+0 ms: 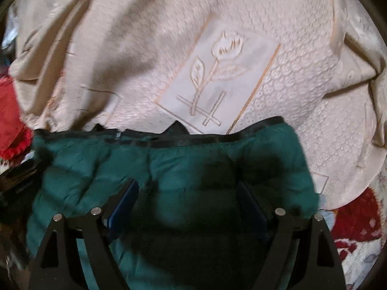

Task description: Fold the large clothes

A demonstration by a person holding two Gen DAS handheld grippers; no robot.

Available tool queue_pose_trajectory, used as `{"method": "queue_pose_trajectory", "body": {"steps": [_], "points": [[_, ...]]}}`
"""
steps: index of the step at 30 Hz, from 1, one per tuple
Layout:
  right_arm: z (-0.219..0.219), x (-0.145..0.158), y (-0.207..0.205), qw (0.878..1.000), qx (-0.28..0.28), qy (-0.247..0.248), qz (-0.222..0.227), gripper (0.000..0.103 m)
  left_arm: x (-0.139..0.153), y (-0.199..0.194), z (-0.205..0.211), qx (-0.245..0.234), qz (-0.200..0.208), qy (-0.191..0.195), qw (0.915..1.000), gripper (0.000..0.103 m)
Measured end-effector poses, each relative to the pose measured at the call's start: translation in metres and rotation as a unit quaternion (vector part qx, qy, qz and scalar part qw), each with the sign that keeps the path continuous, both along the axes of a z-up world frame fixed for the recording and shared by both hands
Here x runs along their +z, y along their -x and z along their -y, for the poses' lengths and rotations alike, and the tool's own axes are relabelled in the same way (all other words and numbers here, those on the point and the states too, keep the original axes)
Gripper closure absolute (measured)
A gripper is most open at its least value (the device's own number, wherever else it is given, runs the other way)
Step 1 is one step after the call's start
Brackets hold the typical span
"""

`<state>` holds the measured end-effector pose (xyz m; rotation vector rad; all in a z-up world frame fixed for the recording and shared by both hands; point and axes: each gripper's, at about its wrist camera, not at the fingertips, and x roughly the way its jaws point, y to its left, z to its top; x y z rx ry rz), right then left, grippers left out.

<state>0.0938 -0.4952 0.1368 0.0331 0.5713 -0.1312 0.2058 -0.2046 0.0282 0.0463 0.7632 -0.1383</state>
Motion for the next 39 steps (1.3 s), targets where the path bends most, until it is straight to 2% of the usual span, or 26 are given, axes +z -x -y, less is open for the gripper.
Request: {"method": "queue_pose_trajectory", "body": {"steps": [2,4,5,8,12,16,21,27,31,33,39], "points": [[-0.004,0.002,0.008,0.999,-0.008,0.031,0.002,0.016,0.000,-0.001,0.001,0.000,-0.002,-0.002,1.0000,0.050],[0.011,0.001,0.008,0.998,-0.040,0.053,0.001,0.016,-0.001,-0.002,0.002,0.000,-0.005,-0.005,1.0000,0.049],[0.018,0.004,0.004,0.997,-0.052,0.049,-0.004,0.016,-0.002,-0.004,0.003,0.000,-0.006,-0.008,1.0000,0.049],[0.045,-0.016,-0.019,0.996,-0.085,0.018,-0.032,0.015,-0.004,-0.007,0.007,-0.004,-0.009,-0.019,0.9998,0.048],[0.047,-0.024,-0.028,0.995,-0.093,0.032,-0.035,0.010,-0.004,-0.009,0.008,-0.007,-0.015,-0.025,0.9995,0.048],[0.045,-0.015,-0.027,0.995,-0.088,0.025,-0.042,0.010,0.002,-0.001,0.002,-0.017,-0.019,-0.025,0.9994,0.048],[0.042,0.003,0.011,0.997,-0.066,0.012,-0.025,0.010,0.011,0.015,-0.011,-0.014,-0.018,-0.006,0.9997,0.048],[0.024,-0.001,0.038,0.999,-0.043,0.010,-0.016,0.010,0.016,0.034,-0.028,-0.013,-0.018,0.015,0.9996,0.048],[0.030,-0.014,0.033,0.996,-0.075,0.014,-0.035,0.010,0.017,0.048,-0.038,-0.013,-0.016,0.018,0.9996,0.048],[0.035,-0.022,0.019,0.994,-0.093,0.001,-0.054,0.006,0.018,0.054,-0.040,-0.013,-0.015,0.014,0.9997,0.048],[0.033,-0.020,0.027,0.994,-0.098,0.004,-0.055,0.004,0.016,0.070,-0.053,-0.015,-0.024,0.027,0.9992,0.048]]}}
